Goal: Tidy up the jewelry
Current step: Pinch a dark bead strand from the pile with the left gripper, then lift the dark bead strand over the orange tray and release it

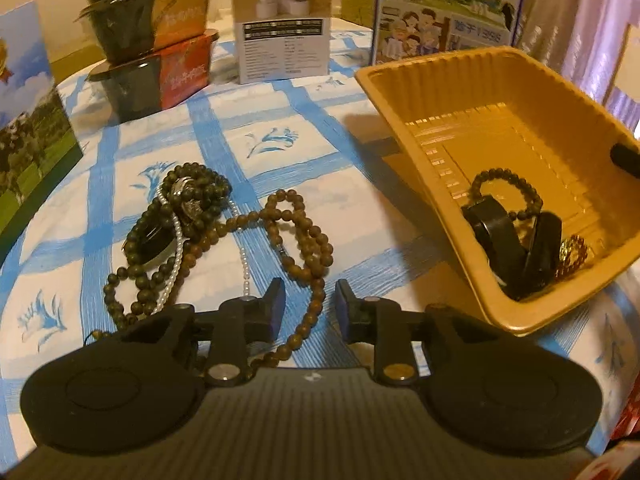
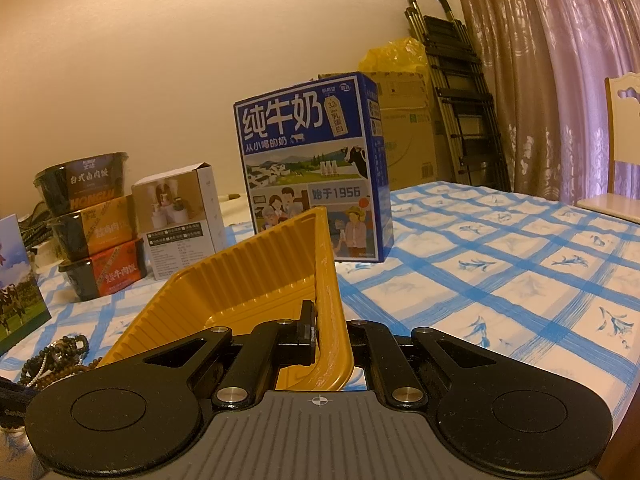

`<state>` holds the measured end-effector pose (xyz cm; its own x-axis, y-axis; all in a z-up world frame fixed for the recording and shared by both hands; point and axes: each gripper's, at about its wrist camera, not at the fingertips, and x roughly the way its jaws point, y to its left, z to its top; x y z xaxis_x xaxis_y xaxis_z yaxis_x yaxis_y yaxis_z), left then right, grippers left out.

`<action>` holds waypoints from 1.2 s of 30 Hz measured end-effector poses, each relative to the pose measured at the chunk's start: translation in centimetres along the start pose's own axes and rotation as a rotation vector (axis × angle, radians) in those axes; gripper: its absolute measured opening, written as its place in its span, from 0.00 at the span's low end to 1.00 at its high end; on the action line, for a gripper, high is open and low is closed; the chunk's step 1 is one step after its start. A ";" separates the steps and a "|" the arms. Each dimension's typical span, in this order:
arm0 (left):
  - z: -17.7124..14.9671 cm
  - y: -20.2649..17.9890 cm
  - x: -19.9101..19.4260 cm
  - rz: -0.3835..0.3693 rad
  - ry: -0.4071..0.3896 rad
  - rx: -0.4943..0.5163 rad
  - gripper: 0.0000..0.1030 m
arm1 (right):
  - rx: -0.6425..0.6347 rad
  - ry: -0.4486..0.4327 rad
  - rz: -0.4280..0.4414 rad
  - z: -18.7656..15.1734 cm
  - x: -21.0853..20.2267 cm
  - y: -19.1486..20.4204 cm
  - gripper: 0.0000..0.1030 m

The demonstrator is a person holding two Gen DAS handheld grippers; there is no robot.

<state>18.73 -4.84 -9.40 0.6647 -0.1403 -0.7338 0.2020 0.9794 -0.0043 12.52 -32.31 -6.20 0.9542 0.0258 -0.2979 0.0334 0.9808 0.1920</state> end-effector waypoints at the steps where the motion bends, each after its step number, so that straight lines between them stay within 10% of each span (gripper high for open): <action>1: 0.0 0.0 0.0 -0.003 0.001 0.005 0.21 | -0.001 0.000 0.000 0.0 0.0 0.0 0.05; 3: 0.1 -0.1 0.2 -0.025 0.007 0.013 0.06 | -0.002 -0.001 0.000 0.0 0.0 0.0 0.05; 10: 0.9 -0.1 -1.1 -0.068 0.007 0.004 0.05 | -0.001 0.000 0.001 0.0 0.0 0.0 0.05; 36: 12.1 3.1 -17.5 -0.196 -0.376 -0.095 0.05 | 0.000 0.001 0.001 0.1 0.0 0.0 0.05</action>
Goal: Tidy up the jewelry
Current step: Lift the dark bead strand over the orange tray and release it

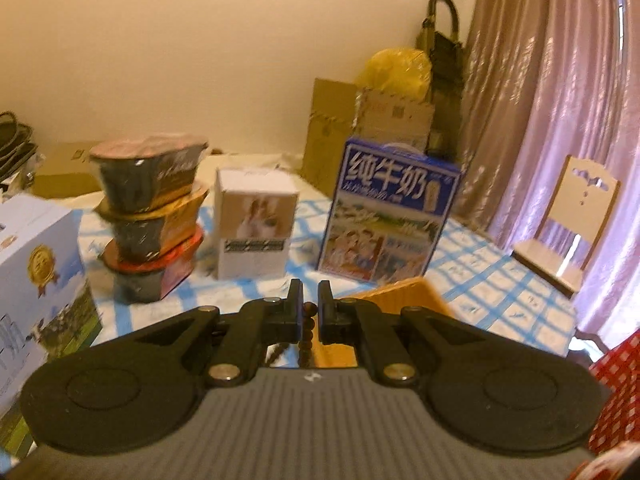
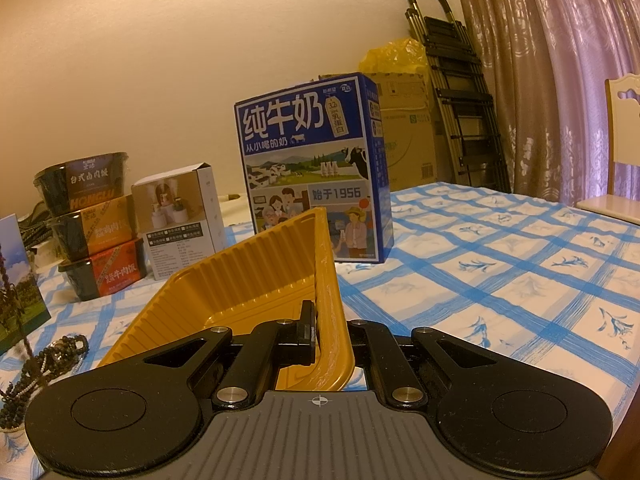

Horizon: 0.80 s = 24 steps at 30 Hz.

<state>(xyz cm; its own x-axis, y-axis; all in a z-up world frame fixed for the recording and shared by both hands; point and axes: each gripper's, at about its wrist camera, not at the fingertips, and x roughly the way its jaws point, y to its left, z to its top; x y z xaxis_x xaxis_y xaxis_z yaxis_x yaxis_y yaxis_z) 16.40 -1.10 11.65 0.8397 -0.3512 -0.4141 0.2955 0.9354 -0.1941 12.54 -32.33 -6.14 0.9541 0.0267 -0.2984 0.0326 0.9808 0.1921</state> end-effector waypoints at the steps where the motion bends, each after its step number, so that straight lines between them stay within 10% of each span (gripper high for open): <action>1: 0.2 -0.3 0.0 -0.013 -0.008 -0.002 0.05 | -0.001 0.000 0.000 0.0 0.0 0.0 0.05; 24: 1.4 -9.5 6.7 -0.345 0.046 -0.104 0.05 | 0.003 0.001 0.000 -0.2 0.0 -0.1 0.05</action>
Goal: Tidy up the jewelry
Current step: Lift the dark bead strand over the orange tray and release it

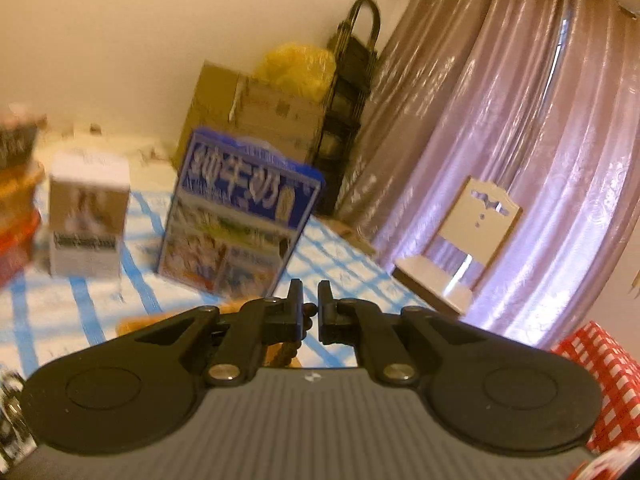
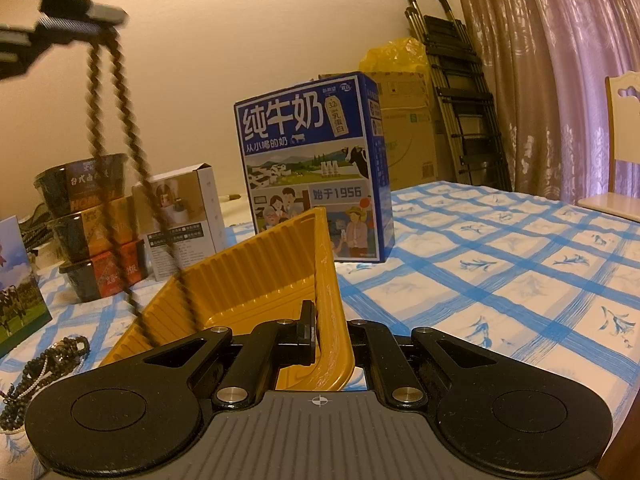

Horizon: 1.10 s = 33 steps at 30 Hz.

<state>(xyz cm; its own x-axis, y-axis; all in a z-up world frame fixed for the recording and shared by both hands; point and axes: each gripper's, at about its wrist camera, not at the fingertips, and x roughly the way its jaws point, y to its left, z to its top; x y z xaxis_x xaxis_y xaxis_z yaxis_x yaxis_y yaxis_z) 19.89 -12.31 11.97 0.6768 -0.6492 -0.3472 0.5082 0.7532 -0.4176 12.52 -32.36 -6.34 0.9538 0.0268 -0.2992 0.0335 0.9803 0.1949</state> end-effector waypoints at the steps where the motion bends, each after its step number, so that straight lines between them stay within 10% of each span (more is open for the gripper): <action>1: -0.6 0.2 0.7 0.002 0.021 -0.008 0.05 | 0.000 0.000 0.000 0.0 0.0 0.0 0.05; 17: -10.2 6.5 8.3 0.158 0.307 -0.156 0.09 | 0.007 0.007 -0.002 0.0 0.3 0.0 0.05; 33: -9.6 7.6 5.0 0.262 0.215 -0.080 0.49 | 0.008 0.010 -0.005 -0.2 0.4 -0.1 0.05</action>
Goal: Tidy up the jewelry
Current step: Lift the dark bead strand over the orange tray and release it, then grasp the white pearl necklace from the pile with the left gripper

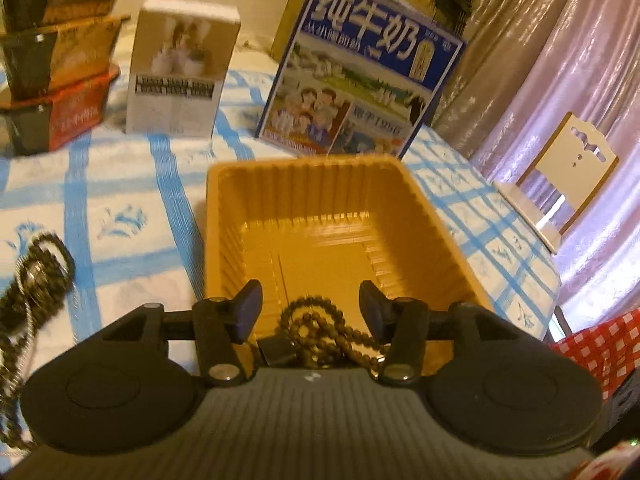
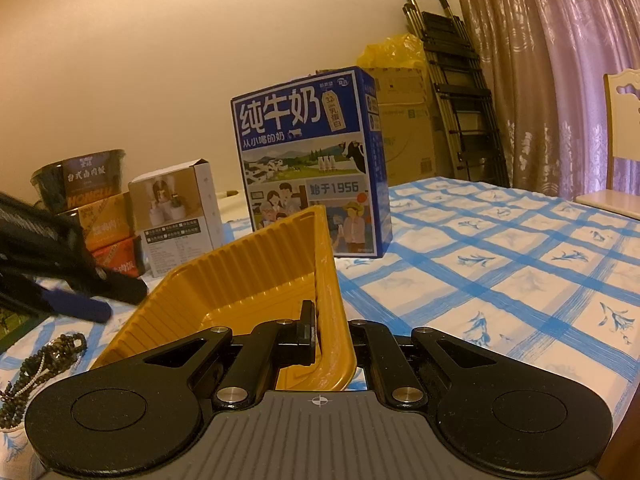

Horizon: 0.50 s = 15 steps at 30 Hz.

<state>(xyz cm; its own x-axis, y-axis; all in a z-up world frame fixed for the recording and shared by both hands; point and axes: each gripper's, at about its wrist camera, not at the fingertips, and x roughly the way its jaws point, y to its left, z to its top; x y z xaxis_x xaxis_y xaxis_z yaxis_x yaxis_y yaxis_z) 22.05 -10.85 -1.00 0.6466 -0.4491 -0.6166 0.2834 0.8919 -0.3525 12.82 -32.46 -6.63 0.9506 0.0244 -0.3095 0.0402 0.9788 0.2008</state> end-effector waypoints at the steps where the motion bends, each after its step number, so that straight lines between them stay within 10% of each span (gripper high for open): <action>1: 0.0 0.1 -0.3 -0.004 -0.005 0.004 0.49 | -0.001 0.000 0.000 0.0 0.0 0.0 0.05; 8: -1.3 2.2 -4.4 0.014 -0.050 -0.022 0.49 | 0.001 0.001 0.000 0.0 0.0 0.0 0.05; 15: -4.6 6.9 -8.5 0.212 -0.064 -0.058 0.49 | -0.004 0.000 -0.002 -0.2 0.0 -0.1 0.05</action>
<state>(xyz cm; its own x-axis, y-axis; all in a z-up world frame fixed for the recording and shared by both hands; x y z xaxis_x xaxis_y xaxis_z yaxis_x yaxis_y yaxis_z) 15.23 -1.12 -1.43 0.7315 -0.2457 -0.6361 0.0961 0.9607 -0.2606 12.76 -32.54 -6.86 0.9504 0.0224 -0.3101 0.0409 0.9797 0.1963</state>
